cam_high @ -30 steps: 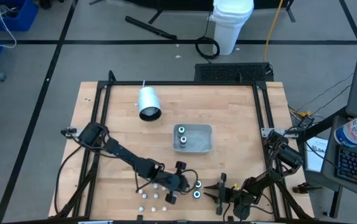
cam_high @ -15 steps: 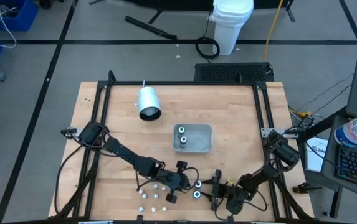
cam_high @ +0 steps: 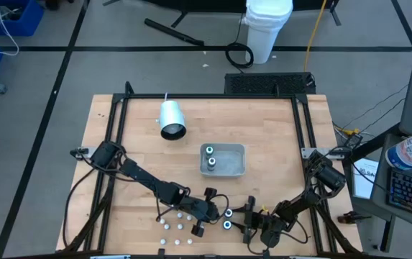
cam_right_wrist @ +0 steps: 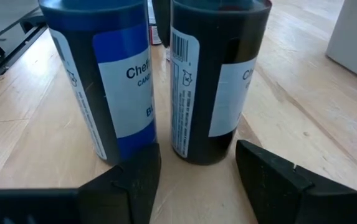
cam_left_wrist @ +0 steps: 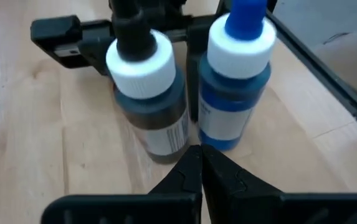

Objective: Pick & Place food coloring
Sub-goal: Put the large black food coloring bottle into the white bin

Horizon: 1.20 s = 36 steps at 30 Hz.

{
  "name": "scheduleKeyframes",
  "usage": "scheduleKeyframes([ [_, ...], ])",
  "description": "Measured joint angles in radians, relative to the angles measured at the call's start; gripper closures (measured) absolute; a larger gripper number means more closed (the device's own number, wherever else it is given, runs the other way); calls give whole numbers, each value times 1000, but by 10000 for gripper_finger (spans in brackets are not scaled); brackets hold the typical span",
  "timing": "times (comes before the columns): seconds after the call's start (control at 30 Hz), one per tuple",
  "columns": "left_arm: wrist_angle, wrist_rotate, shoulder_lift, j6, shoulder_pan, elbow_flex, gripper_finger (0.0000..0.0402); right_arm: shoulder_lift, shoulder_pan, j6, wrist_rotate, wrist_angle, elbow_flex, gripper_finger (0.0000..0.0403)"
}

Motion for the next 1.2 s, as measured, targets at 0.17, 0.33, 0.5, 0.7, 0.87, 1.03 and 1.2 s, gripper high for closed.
scheduleKeyframes([
  [0.17, 18, 10, 11, 0, 8, 0, 396, 2, -5, -37, 5, 20, 0, 201],
  [0.33, 41, 25, 43, 0, 23, 0, 397, 2, -19, -50, 2, 27, 0, 202],
  [0.5, 53, 51, 48, 0, 37, 0, 392, 2, -30, -66, 4, 30, 0, 202],
  [0.7, 55, 49, 48, 10, 36, 0, 395, 2, -52, -89, 5, 35, 0, 202],
  [0.87, 55, 44, 48, 11, 36, 0, 397, 3, -64, -89, 4, 42, 0, 202],
  [1.03, 57, 35, 48, 16, 39, 0, 392, 3, -71, -92, 2, 68, -1, 202],
  [1.2, 57, 36, 48, 18, 48, 0, 397, 3, -82, -93, -46, 76, -1, 202],
])
